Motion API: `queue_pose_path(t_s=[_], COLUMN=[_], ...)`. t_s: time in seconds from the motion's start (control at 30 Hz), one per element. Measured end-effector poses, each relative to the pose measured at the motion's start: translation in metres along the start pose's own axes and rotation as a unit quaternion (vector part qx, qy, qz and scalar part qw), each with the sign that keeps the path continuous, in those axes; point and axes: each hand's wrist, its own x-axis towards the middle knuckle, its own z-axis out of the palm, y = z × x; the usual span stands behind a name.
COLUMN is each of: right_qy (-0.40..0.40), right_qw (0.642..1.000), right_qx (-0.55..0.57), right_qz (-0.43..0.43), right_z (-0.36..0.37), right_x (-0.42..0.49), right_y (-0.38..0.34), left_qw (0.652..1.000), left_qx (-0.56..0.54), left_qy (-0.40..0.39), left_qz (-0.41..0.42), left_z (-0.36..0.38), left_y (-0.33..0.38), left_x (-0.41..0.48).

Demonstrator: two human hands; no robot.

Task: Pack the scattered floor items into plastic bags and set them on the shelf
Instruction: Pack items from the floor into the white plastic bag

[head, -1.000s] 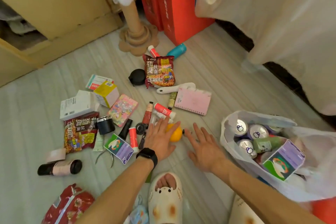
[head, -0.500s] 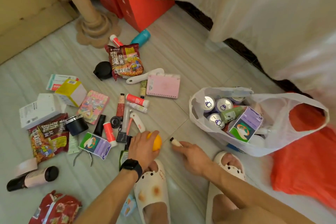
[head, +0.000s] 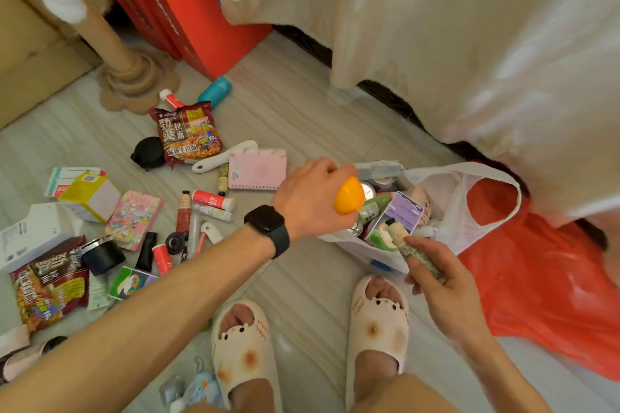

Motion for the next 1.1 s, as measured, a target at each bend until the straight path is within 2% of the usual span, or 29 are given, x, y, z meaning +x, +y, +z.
queue_pose_path(t_s=[0.1, 0.2, 0.33, 0.43, 0.5, 0.57, 0.63, 0.7, 0.77, 0.83, 0.9, 0.97, 1.03, 1.1], right_qy=[0.039, 0.048, 0.05, 0.03, -0.001, -0.024, -0.034, -0.047, -0.077, -0.104, -0.117, -0.114, -0.103, -0.083], right_qw=[0.999, 0.999, 0.998, 0.99, 0.977, 0.959, 0.937, 0.918, 0.902, 0.887, 0.876, 0.882, 0.887, 0.895], right_qx=[0.005, -0.002, -0.032, -0.136, -0.211, -0.276, -0.336, -0.377, -0.407, -0.432, -0.449, -0.437, -0.425, -0.409], right_qz=[-0.002, -0.006, -0.006, -0.009, -0.039, -0.064, -0.088, -0.11, -0.12, -0.127, -0.131, -0.136, -0.149, -0.154], right_z=[-0.008, -0.013, -0.014, -0.008, -0.002, 0.011, 0.028, 0.045, 0.06, 0.07, 0.073, 0.072, 0.067, 0.055], right_x=[0.007, 0.012, 0.025, 0.05, 0.072, 0.093, 0.109, 0.124, 0.135, 0.142, 0.145, 0.143, 0.139, 0.135], right_y=[0.0, -0.004, -0.008, -0.013, -0.02, -0.03, -0.038, -0.04, -0.038, -0.034, -0.033, -0.032, -0.03, -0.024], left_qw=[0.979, 0.967, 0.977, 0.982, 0.992, 0.997, 0.995, 0.985, 0.96, 0.935, 0.914, 0.895, 0.878, 0.871], left_qx=[0.131, 0.146, 0.111, 0.103, 0.073, 0.072, 0.073, 0.042, -0.007, -0.092, -0.202, -0.299, -0.364, -0.392], left_qy=[-0.153, -0.208, -0.181, -0.159, -0.095, -0.029, -0.005, -0.031, -0.08, -0.115, -0.101, -0.043, 0.006, 0.021], left_qz=[0.016, 0.014, 0.003, 0.018, 0.024, -0.003, -0.066, -0.162, -0.267, -0.322, -0.336, -0.329, -0.31, -0.295], left_z=[0.027, 0.061, 0.082, 0.079, 0.067, 0.055, 0.047, 0.044, 0.042, 0.038, 0.034, 0.029, 0.023, 0.019], left_y=[0.01, 0.014, 0.017, 0.003, -0.01, -0.024, -0.033, -0.04, -0.046, -0.051, -0.049, -0.042, -0.031, -0.02], left_x=[0.029, 0.037, 0.031, 0.02, 0.012, 0.005, -0.003, -0.005, -0.003, 0.002, 0.007, 0.012, 0.016, 0.016])
